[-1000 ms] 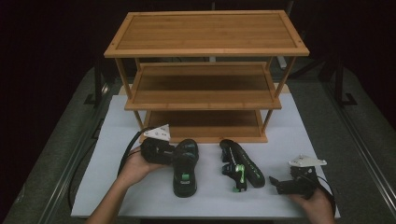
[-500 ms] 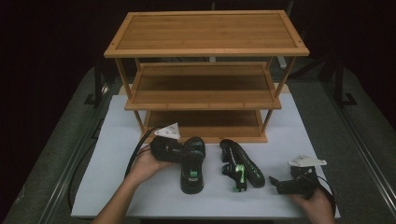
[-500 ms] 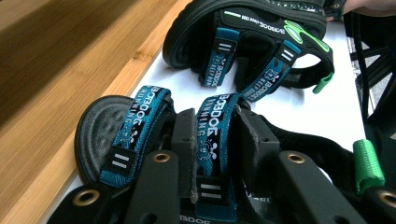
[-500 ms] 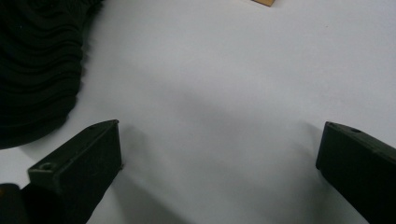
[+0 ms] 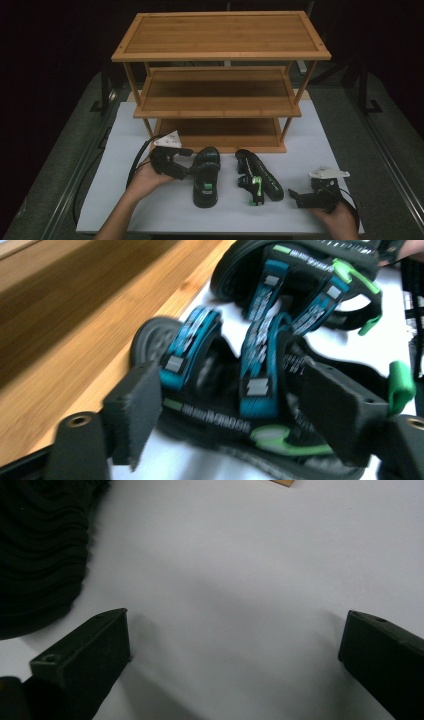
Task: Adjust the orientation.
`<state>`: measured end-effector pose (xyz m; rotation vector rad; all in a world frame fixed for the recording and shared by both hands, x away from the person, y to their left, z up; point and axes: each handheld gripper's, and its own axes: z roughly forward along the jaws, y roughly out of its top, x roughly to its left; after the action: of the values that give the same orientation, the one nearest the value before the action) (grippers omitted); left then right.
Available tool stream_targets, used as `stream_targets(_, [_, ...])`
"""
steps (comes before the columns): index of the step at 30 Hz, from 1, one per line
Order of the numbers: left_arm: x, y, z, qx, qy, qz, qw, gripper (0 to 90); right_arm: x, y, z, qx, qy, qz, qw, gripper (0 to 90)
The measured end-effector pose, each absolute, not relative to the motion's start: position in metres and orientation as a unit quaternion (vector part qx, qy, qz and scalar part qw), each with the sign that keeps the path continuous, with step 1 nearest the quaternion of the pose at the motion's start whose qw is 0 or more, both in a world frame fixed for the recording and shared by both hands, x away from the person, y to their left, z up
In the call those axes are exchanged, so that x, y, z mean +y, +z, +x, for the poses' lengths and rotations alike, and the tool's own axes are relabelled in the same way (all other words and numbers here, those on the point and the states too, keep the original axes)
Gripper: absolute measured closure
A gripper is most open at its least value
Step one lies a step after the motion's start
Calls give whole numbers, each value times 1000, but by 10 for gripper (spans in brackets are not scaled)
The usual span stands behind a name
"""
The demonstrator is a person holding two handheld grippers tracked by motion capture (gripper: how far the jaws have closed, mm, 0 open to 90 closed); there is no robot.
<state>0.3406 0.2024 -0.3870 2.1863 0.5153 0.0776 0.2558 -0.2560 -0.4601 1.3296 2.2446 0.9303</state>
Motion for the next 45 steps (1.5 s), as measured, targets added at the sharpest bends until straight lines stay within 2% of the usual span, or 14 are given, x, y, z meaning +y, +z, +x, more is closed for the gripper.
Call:
stream_targets(2, [208,-389,339,215,35,878,427,173,-256,-460,256,796,330,472,185,0])
stream_targets(9, [236,-394,325,239,75,882,399,73,-256,-460,256,796,331,472,185,0])
stream_targets(21, [281,-407,300,277,115,873,384,68,-256,-460,256,797,330,472,185,0])
stream_targets(28, [304,-423,289,302,140,873,355,67,-256,-460,256,797,327,474,183,0])
stream_targets(30, [311,-431,285,313,145,876,336,13,-255,-459,256,797,327,474,183,0])
stream_targets(36, [320,-447,278,323,161,873,328,0,-256,-459,256,797,326,474,182,0])
stream_targets(43, [325,-452,279,331,147,866,344,0,-256,-459,256,797,326,474,182,0])
stream_targets(45, [326,-452,281,335,140,865,345,0,-256,-458,256,794,327,478,184,49])
